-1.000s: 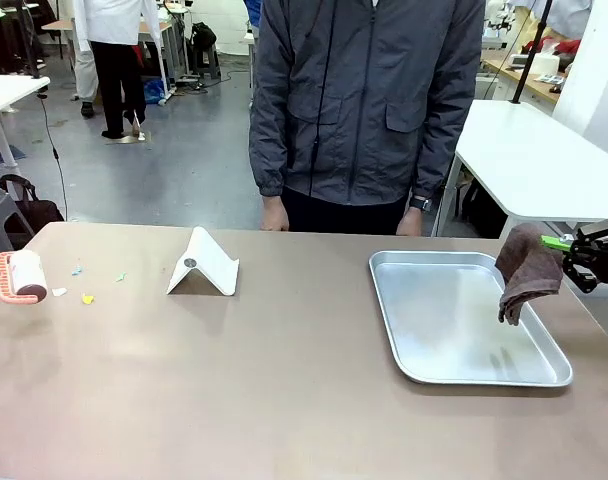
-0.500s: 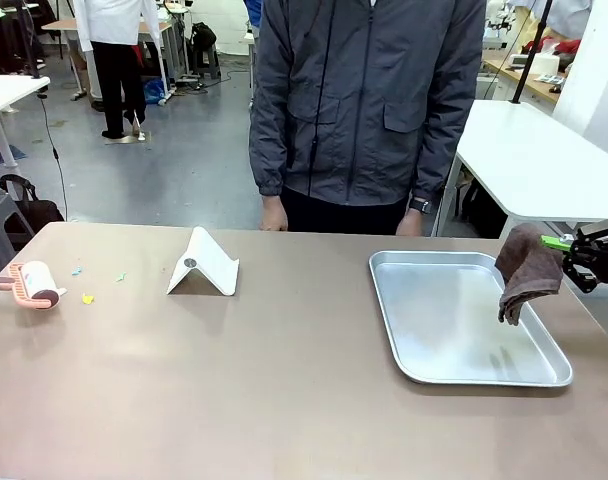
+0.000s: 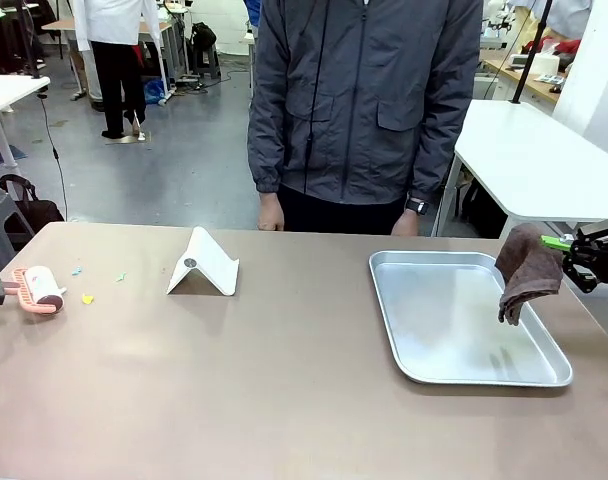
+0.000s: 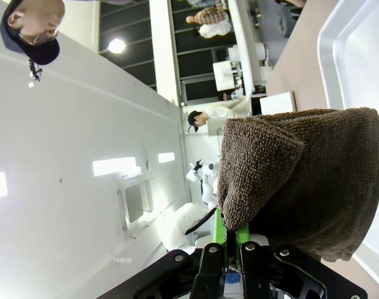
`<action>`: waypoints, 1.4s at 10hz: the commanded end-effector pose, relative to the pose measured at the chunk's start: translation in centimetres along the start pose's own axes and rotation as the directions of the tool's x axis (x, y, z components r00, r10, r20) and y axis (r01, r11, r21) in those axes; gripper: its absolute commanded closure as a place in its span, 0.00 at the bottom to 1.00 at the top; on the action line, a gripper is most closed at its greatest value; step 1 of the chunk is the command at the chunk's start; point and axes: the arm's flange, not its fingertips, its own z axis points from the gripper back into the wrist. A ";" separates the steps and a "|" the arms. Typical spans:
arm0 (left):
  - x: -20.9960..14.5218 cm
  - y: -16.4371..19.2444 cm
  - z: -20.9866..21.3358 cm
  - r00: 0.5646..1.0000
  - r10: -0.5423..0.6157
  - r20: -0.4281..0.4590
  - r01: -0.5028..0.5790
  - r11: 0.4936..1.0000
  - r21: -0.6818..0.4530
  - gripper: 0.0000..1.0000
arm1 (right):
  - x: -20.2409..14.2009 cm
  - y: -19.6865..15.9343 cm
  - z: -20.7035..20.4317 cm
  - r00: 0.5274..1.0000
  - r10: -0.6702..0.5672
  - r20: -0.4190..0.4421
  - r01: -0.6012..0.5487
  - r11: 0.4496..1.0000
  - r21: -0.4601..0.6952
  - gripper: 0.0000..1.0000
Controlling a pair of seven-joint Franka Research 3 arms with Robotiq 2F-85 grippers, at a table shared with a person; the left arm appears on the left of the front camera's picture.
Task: Clean the surface of the table.
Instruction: Clean the area not pointed to by the person.
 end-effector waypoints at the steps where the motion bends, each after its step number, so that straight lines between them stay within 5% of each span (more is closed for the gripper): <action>1: -0.3 0.1 -1.3 0.999 0.032 -0.004 -0.032 0.998 0.057 0.78 | 0.1 0.3 -0.1 1.000 0.006 -0.003 -0.006 1.000 0.005 0.94; 14: 0.8 -6.3 -14.9 0.975 -0.083 -0.205 0.123 0.974 0.192 0.78 | 0.1 0.3 -0.1 1.000 0.006 -0.003 -0.006 1.000 0.005 0.94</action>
